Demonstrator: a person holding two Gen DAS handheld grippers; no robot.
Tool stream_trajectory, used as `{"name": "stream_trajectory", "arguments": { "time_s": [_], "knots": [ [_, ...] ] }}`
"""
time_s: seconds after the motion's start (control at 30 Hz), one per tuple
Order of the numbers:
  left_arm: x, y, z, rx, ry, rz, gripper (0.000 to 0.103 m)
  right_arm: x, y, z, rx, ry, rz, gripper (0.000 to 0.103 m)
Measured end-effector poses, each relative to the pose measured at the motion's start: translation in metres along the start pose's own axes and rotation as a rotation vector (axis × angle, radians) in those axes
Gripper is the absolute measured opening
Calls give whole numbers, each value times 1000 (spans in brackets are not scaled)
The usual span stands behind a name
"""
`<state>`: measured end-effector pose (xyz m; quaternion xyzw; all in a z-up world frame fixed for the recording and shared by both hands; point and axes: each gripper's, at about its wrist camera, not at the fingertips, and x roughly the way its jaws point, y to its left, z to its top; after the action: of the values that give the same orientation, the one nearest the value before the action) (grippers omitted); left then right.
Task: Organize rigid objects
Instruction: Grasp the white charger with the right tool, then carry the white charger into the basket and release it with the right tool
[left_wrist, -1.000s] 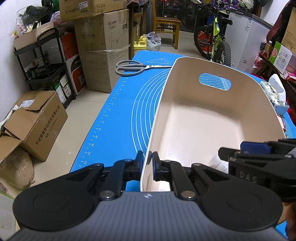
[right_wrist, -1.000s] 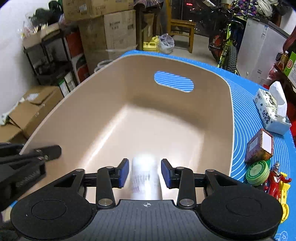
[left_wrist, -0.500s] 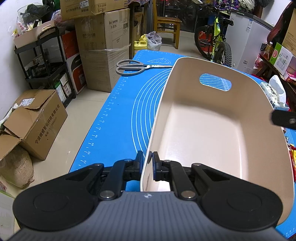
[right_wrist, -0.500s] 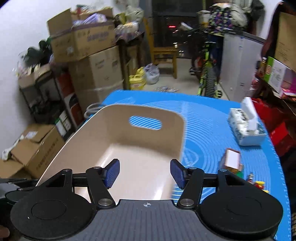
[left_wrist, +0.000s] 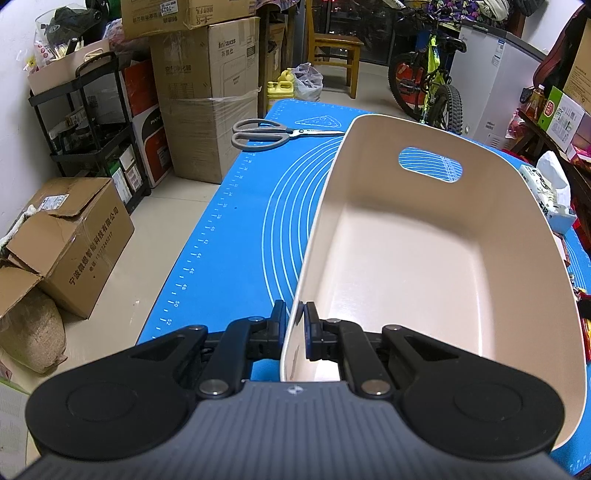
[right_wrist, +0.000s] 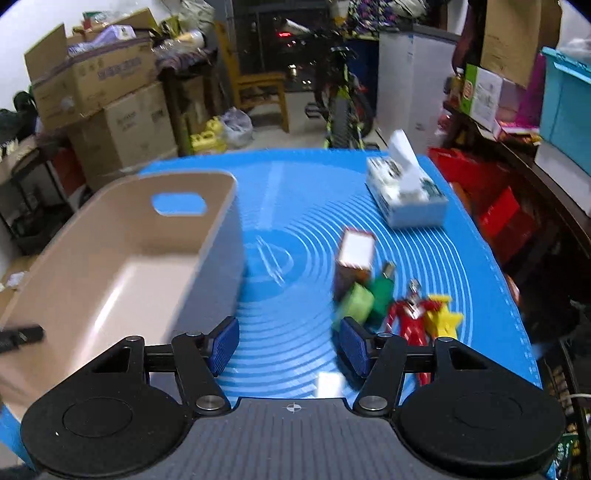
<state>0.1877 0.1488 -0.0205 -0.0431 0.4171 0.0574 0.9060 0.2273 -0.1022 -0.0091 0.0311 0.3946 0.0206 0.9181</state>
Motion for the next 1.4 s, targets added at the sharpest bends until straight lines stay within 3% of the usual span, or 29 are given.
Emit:
{"name": "stream_trajectory", "arguments": {
  "time_s": [0.37,0.6,0.87,1.0,1.4],
  "knots": [
    [0,0,0,0,0,0,12,33,-9,-37,-1,85,-53,68],
    [0,-1,0,-4,1,1,12,47,-12,-52,-10,125,-51,56],
    [0,-1,0,-3,1,1,12,60,-14,-58,-6,112,-57,46],
    [0,-1,0,-5,1,0,12,61,-13,-56,-17,110,-43,32],
    [-1,0,1,-10,4,-2,12,36,-3,-45,-35,43,-46,32]
  ]
}}
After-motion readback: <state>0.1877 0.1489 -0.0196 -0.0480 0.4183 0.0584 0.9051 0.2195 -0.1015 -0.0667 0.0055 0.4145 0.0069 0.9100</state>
